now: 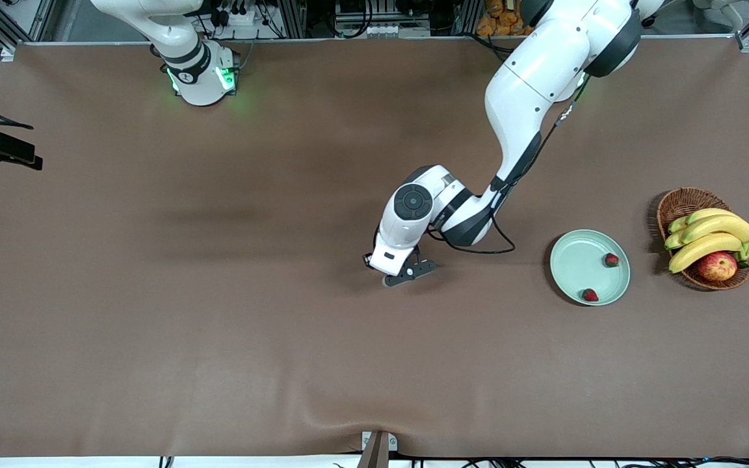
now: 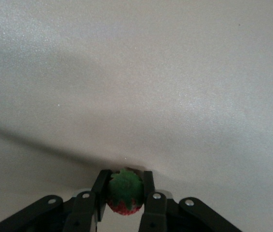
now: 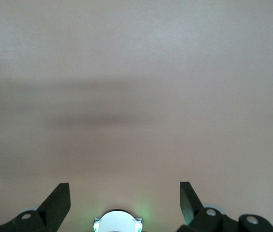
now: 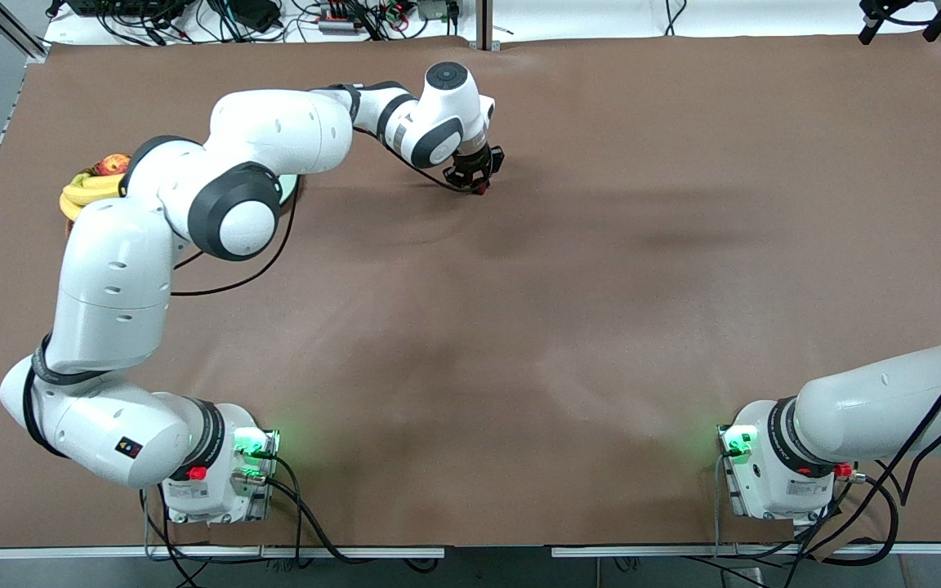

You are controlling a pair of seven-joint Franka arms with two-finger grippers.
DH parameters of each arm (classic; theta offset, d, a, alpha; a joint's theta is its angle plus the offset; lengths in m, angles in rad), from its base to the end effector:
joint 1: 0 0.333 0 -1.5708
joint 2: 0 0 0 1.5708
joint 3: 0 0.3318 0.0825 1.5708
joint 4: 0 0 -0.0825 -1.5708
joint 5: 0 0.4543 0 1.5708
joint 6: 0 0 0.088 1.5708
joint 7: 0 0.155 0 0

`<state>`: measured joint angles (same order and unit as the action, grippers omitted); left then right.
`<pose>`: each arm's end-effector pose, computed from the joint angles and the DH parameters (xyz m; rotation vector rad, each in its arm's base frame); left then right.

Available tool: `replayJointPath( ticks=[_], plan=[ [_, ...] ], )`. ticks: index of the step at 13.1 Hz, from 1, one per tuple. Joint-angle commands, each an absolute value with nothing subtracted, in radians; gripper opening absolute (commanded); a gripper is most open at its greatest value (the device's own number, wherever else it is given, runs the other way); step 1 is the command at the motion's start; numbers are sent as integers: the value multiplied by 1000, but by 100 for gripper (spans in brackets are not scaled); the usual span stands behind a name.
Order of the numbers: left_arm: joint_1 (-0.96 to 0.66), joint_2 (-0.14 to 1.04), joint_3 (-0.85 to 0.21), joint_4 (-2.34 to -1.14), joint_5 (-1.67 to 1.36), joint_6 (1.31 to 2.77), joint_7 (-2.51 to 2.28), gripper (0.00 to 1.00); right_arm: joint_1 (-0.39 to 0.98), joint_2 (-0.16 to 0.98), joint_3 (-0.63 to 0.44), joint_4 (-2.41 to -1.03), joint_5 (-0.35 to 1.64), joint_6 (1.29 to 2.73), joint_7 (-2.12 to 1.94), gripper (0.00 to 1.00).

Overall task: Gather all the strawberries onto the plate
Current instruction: 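Grasp the third strawberry with the left gripper and lift it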

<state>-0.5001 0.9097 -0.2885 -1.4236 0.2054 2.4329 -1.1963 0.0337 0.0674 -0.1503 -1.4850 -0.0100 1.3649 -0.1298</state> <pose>0.5969 -0.5448 0.0937 2.9289 0.5671 0.0198 0.6107 -0.0705 0.5811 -3.1247 -0.0179 0.2942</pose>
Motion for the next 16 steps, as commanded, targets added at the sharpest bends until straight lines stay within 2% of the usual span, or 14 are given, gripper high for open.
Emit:
replayJointPath(
  ticks=[1, 4, 6, 8, 12, 16],
  plan=[
    [-486, 847, -285, -1428, 215, 2334, -1196, 0, 28, 54, -149, -1476, 23, 1342, -124, 100],
    [-413, 706, -311, -1434, 209, 2098, -1180, 0, 32, 55, -141, -1465, 28, 1342, -106, 100],
    [-301, 614, -388, -1481, 207, 2021, -1103, 0, 44, 57, -141, -1463, 18, 1351, -94, 100],
    [-122, 536, -504, -1540, 171, 1982, -970, 0, 46, 63, -143, -1463, 11, 1358, -94, 100],
    [234, 470, -728, -1644, 161, 1907, -706, 0, 49, 78, -143, -1473, 11, 1396, -94, 100],
    [434, 434, -758, -1787, 202, 1914, -427, 0, 46, 87, -143, -1471, 14, 1394, -94, 100]
  ],
)
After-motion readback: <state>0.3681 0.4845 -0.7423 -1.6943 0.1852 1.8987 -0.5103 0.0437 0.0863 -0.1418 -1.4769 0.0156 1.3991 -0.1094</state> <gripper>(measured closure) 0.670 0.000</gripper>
